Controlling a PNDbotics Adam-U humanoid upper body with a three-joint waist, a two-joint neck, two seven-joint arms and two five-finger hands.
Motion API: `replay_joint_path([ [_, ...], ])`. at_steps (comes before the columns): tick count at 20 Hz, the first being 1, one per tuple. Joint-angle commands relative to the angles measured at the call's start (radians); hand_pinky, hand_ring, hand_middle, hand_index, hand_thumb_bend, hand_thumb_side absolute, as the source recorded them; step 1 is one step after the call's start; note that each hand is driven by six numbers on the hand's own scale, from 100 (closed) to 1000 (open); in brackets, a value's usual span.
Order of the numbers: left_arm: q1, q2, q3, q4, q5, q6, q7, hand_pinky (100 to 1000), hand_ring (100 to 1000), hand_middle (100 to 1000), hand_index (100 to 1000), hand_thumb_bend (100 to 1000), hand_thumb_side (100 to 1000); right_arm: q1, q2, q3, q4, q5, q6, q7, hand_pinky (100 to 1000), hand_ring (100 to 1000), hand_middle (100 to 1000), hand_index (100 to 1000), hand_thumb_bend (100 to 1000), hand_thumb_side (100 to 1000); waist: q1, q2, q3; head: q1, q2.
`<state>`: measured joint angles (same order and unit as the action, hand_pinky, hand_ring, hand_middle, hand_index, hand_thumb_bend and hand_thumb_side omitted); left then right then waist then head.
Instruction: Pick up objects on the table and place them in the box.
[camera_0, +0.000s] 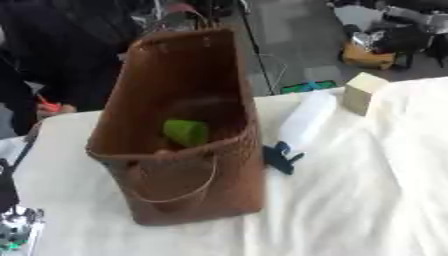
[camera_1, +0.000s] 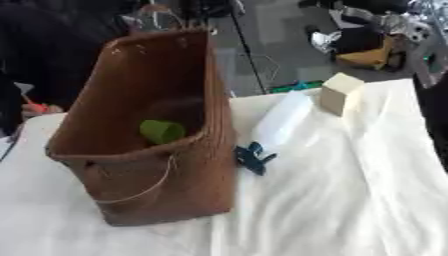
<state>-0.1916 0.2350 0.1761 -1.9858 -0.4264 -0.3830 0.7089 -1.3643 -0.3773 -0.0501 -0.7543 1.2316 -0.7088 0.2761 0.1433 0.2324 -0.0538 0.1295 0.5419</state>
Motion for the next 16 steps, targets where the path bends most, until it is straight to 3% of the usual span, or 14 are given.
replay_joint_path([
  [1, -0.008, 0.013, 0.002, -0.014, 0.005, -0.003, -0.003, 664, 713, 825, 758, 100, 804, -0.029, -0.015, -0.018, 0.023, 0.077, 0.012, -0.025, 820, 994, 1000, 1000, 100, 987, -0.004, -0.012, 0.003, -0.003, -0.019],
  [6, -0.009, 0.010, 0.002, -0.014, 0.007, -0.002, -0.007, 664, 713, 825, 757, 100, 803, -0.022, -0.025, -0.044, 0.086, 0.167, 0.006, -0.001, 835, 1000, 1000, 1000, 100, 1000, -0.002, -0.007, 0.004, -0.004, -0.031],
  [11, -0.010, 0.007, 0.002, -0.014, 0.010, 0.000, -0.011, 664, 714, 826, 756, 100, 801, -0.017, -0.033, -0.062, 0.117, 0.156, 0.005, 0.078, 825, 969, 967, 1000, 184, 913, 0.001, -0.003, 0.003, -0.006, -0.035],
  [16, -0.011, 0.006, 0.003, -0.014, 0.012, 0.002, -0.013, 664, 715, 827, 755, 100, 802, -0.010, -0.047, -0.070, 0.111, 0.124, 0.028, 0.109, 836, 977, 979, 1000, 168, 922, 0.002, 0.000, 0.000, -0.008, -0.037],
])
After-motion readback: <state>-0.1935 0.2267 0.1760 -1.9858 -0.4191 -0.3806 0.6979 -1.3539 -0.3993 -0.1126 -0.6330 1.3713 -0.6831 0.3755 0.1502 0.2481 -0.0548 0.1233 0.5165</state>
